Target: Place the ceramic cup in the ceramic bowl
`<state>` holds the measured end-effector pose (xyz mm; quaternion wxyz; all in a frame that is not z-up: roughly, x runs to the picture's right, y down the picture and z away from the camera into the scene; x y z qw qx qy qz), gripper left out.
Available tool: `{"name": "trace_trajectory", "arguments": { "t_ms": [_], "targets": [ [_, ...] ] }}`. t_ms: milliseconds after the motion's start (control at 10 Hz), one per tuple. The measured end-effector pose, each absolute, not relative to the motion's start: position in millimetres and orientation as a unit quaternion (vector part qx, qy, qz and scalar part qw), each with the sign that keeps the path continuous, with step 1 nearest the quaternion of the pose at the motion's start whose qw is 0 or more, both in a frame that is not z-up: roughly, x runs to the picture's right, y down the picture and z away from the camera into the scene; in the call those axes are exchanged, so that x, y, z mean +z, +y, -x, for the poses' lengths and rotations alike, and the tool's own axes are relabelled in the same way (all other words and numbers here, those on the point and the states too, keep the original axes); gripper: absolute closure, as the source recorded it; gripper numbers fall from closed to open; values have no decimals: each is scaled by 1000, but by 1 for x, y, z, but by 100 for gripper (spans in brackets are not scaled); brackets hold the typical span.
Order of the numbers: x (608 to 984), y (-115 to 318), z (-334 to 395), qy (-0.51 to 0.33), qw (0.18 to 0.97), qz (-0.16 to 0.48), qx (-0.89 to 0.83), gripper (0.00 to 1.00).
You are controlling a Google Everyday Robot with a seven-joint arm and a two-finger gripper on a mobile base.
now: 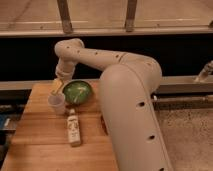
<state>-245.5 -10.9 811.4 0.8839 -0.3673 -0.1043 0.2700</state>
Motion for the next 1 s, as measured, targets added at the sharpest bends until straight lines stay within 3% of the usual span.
{"name": "trace_trajectory", "arguments": {
  "t_ms": [900,1000],
  "targets": [
    [877,28,254,-105,846,428,301,20],
    [881,31,256,-104,843,434,300,25]
  ]
}}
